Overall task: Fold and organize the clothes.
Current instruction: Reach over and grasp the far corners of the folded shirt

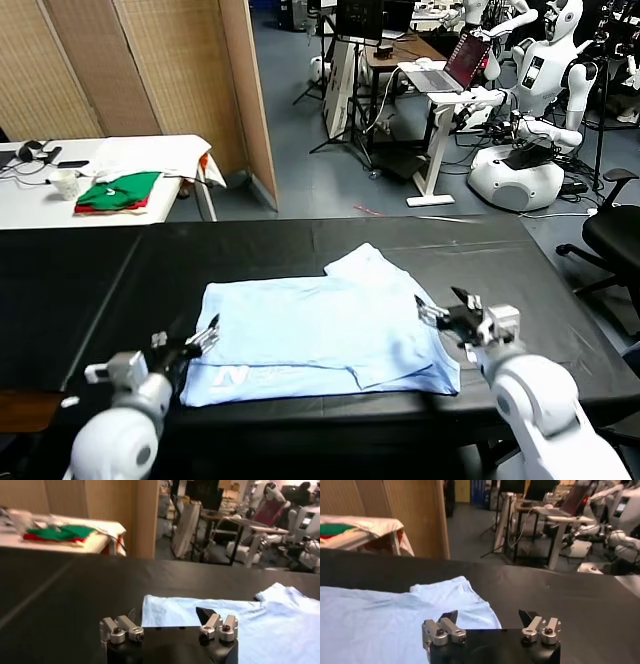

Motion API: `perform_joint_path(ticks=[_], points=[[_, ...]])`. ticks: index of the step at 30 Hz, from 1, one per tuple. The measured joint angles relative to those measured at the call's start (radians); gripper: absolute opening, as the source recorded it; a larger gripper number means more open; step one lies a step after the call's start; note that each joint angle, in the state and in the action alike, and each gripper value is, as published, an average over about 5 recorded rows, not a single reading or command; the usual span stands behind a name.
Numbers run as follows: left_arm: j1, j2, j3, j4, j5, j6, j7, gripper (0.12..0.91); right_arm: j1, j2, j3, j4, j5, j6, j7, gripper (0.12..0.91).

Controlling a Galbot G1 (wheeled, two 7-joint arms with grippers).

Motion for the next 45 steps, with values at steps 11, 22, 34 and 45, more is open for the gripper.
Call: perform_joint_path(ticks=[11,22,34,45], points=[[-0.245,0.089,0.110,0.220,-0.092,0.064,0.003,0.907,0.237,0.076,-0.133,-0.300,-0.083,0.024,-0.049,0.907],[-0.350,0.092,0.167,0.358,-0.084,0.072,0.030,0.907,0.331,0.139,-0.171,-0.473,-0.101,0.022,-0.063,0.907],[-0.355,0.097,0.188,0.381,-0.077,0.081,0.046,0.739,0.338,0.161,-0.191,-0.523,-0.118,0.029,-0.089,0.815],[-0.347,0.098,0.187,0.395,-0.042,0.074,0.079,0.228,0.340,0.160,-0.176,-0.538,-0.127,0.059,-0.106,0.267]])
